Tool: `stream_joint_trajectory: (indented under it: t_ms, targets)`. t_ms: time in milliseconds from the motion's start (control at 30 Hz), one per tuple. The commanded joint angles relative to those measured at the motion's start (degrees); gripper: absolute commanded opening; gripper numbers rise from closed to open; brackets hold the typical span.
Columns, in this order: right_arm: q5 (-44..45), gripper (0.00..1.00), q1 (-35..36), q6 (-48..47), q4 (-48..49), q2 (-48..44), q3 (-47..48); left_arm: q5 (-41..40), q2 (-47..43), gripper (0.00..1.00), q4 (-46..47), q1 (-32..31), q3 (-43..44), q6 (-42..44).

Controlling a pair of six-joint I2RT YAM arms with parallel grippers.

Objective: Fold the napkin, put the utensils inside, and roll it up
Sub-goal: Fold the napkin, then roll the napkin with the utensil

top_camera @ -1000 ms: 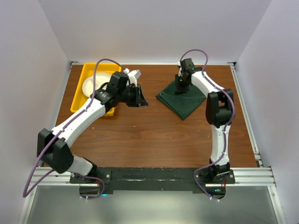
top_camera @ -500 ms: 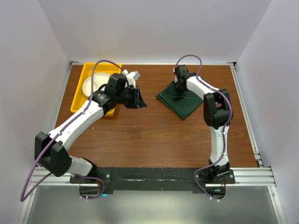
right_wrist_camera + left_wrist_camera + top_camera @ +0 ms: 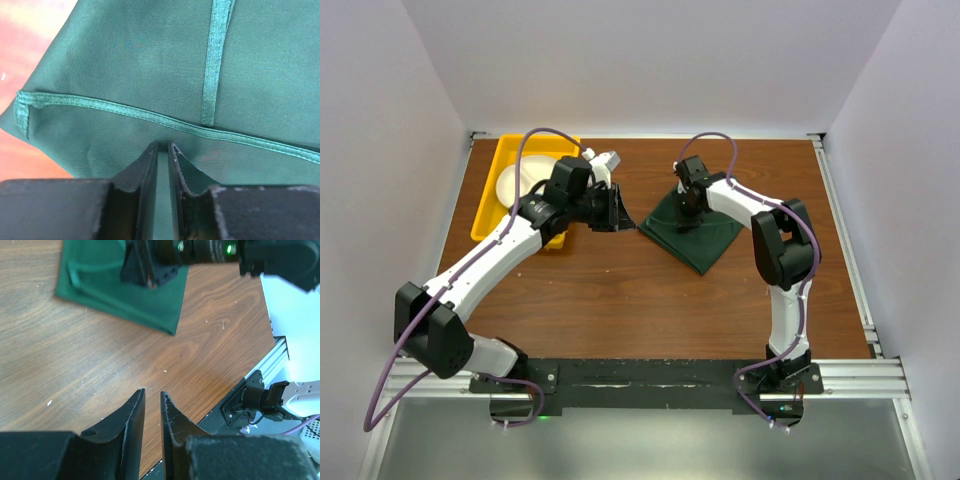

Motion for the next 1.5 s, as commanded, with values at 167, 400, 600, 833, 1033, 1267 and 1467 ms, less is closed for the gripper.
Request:
stream_joint_trajectory:
  t_ms: [167,400,600,833,1033,1267,1467]
  targets:
    - [11.3,0.60,2.4,-8.2,-9.5,-11.0,5.1,-0.1,-3.0,0.23,2.1,2.0,-2.1,-0.6]
    - [13.6,0.98,7.1,-28.5,6.3,-28.0,-14.7,2.4,-5.1,0.23,5.9,6.3,-6.4,-1.6]
    - [12.5,0.98,13.0,-41.9,5.7,-31.0,-21.0,4.6,-7.0,0.23,9.5,9.0,-9.9,-2.2]
    - [17.0,0.89,16.9,-43.7,6.3,-27.0,-23.9,8.2,-7.7,0.23,15.0,9.4,-14.7,-3.8]
    - [17.9,0.76,20.1,-41.9,9.3,-22.2,-24.5,8.8,-8.7,0.23,14.8,9.5,-16.0,-4.3]
    - [21.6,0.72,20.9,-41.9,13.5,-18.1,-25.0,7.0,-11.5,0.23,13.9,9.8,-18.1,-4.7]
    - [21.9,0.65,20.9,-42.1,15.0,-15.9,-25.9,6.4,-13.6,0.23,12.5,10.1,-19.6,-4.7]
